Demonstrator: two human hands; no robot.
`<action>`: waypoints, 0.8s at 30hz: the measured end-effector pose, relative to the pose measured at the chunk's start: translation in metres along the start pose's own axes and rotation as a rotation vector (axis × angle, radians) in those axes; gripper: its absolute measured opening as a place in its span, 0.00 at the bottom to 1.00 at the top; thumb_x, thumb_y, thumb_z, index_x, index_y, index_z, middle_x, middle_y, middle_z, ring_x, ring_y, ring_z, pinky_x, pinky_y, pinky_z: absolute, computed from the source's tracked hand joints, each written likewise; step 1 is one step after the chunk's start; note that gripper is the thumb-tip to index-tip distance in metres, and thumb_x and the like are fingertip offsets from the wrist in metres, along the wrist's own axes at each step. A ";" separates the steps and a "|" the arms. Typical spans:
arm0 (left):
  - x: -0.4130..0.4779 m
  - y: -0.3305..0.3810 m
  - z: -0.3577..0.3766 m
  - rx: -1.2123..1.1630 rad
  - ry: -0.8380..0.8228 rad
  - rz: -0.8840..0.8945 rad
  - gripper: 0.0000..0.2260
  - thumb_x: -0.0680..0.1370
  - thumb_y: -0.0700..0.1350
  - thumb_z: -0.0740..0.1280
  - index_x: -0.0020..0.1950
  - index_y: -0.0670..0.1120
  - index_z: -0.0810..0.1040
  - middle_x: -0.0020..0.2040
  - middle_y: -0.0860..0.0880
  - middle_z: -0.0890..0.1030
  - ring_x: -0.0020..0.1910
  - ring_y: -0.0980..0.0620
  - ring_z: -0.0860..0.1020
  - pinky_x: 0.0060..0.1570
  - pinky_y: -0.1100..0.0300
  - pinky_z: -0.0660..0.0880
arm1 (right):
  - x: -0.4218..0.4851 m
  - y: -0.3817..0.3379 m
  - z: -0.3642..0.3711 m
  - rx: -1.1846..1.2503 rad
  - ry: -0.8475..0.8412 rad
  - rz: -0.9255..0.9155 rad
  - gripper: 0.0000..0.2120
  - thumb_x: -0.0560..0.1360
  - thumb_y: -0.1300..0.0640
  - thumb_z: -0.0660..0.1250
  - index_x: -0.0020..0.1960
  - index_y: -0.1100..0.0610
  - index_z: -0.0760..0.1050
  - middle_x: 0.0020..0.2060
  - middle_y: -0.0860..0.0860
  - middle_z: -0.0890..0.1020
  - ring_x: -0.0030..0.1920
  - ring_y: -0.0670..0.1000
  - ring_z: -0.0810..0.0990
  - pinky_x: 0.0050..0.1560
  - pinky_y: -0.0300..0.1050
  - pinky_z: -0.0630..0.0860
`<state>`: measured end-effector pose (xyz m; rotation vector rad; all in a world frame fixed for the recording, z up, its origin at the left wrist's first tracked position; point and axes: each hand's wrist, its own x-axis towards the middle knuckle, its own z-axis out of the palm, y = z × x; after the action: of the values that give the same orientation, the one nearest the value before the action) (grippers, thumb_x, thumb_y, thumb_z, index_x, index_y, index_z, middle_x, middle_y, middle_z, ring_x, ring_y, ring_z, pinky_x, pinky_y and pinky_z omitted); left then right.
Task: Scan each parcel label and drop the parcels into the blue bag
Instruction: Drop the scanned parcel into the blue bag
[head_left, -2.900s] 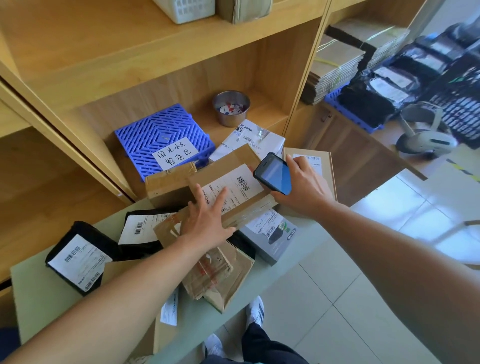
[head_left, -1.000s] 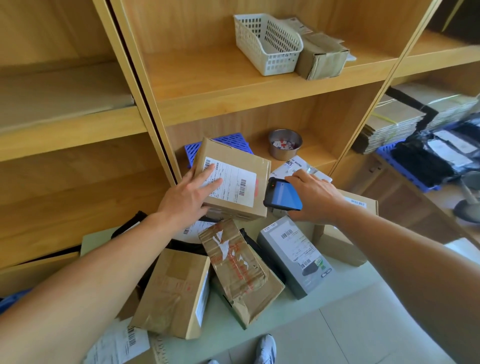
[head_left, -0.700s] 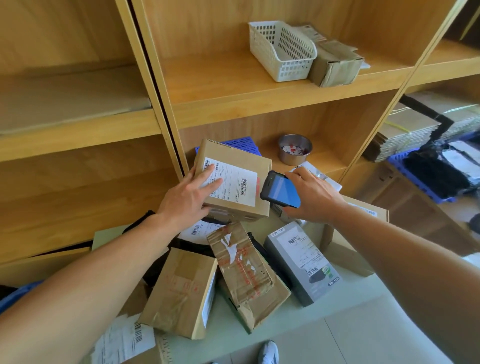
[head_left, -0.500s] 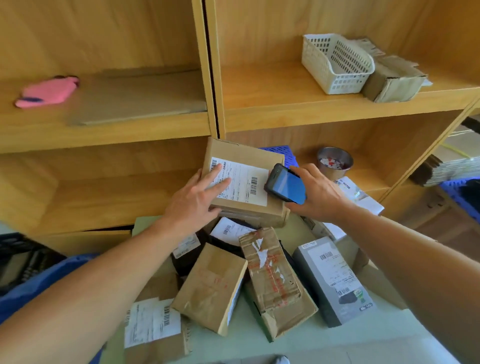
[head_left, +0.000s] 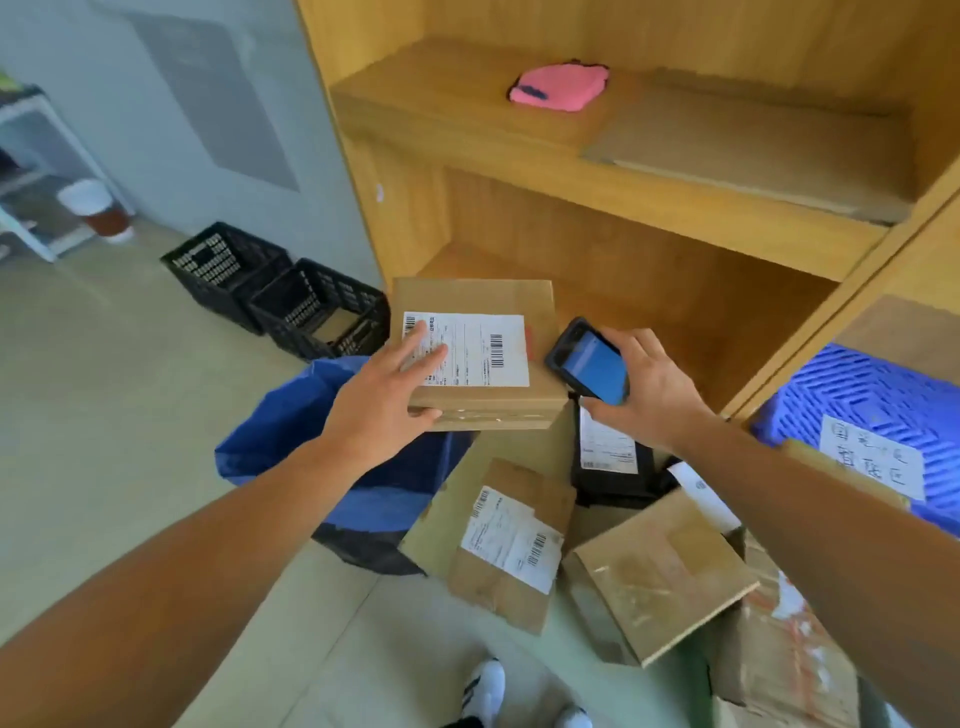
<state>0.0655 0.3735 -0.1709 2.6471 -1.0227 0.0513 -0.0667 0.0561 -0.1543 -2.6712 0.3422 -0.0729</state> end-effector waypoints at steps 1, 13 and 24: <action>-0.011 -0.019 -0.001 0.017 -0.012 -0.046 0.37 0.76 0.56 0.73 0.81 0.58 0.60 0.83 0.57 0.50 0.80 0.51 0.59 0.66 0.48 0.74 | 0.011 -0.014 0.012 0.001 -0.040 -0.016 0.43 0.69 0.40 0.75 0.77 0.49 0.59 0.66 0.48 0.66 0.60 0.54 0.75 0.55 0.52 0.77; -0.060 -0.180 0.023 0.005 -0.123 -0.123 0.28 0.73 0.44 0.77 0.73 0.48 0.75 0.76 0.52 0.70 0.77 0.41 0.63 0.58 0.39 0.78 | 0.103 -0.113 0.099 -0.043 -0.230 -0.246 0.44 0.71 0.39 0.73 0.80 0.49 0.56 0.68 0.48 0.65 0.52 0.47 0.71 0.49 0.43 0.69; -0.056 -0.228 0.059 0.062 -0.247 -0.152 0.46 0.69 0.62 0.76 0.81 0.59 0.55 0.84 0.50 0.47 0.82 0.42 0.47 0.73 0.29 0.54 | 0.121 -0.109 0.105 -0.116 -0.246 -0.138 0.45 0.70 0.36 0.72 0.79 0.48 0.56 0.69 0.46 0.64 0.58 0.51 0.74 0.55 0.53 0.77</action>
<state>0.1704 0.5525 -0.2961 2.8306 -0.8999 -0.2880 0.0862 0.1653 -0.2013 -2.7746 0.0851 0.2388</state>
